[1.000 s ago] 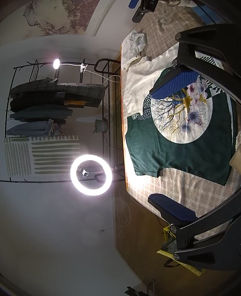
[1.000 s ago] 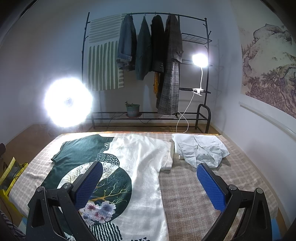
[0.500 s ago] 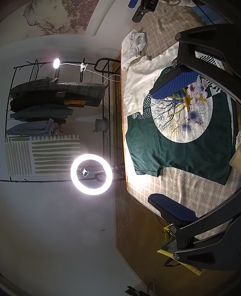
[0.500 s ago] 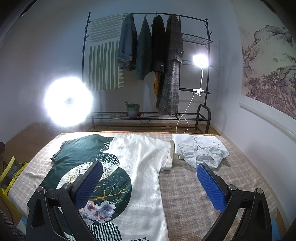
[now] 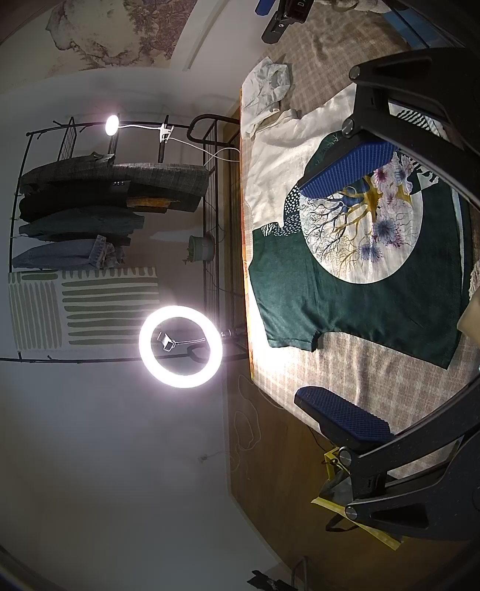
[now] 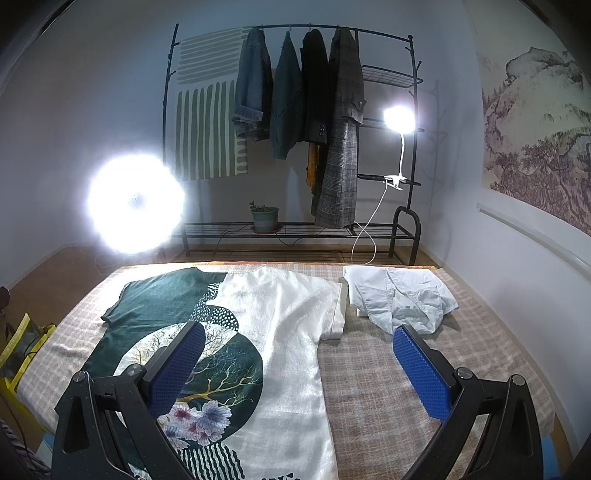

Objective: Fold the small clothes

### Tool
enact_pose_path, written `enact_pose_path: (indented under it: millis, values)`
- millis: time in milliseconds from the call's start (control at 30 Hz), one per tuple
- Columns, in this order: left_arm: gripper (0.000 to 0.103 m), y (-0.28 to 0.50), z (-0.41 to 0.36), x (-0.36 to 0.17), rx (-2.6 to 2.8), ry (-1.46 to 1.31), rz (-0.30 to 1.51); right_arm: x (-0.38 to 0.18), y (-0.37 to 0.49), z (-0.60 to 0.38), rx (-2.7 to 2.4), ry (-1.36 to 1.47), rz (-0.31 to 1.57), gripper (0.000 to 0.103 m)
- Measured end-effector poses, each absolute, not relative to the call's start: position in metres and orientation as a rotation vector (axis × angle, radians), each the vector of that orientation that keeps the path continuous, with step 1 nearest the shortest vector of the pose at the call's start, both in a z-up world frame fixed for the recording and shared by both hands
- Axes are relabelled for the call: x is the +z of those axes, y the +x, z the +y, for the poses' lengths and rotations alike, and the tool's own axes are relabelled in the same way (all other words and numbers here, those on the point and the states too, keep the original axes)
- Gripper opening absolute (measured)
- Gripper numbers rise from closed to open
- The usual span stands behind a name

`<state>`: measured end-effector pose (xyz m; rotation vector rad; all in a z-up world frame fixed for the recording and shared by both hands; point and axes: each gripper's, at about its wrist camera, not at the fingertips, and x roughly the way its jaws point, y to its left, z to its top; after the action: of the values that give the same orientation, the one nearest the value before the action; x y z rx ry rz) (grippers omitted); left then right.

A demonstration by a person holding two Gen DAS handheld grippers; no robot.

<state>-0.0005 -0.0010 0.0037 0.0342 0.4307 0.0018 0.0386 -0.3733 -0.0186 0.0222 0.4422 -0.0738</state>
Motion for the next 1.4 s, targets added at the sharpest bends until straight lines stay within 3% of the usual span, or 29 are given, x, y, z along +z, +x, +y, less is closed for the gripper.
enact_pose_path:
  millis: [1400]
  values:
    - [0.103,-0.001,0.05,-0.026,0.081,-0.022,0.485,-0.021,0.063,-0.331,0.015,0.007,0.471,0.102]
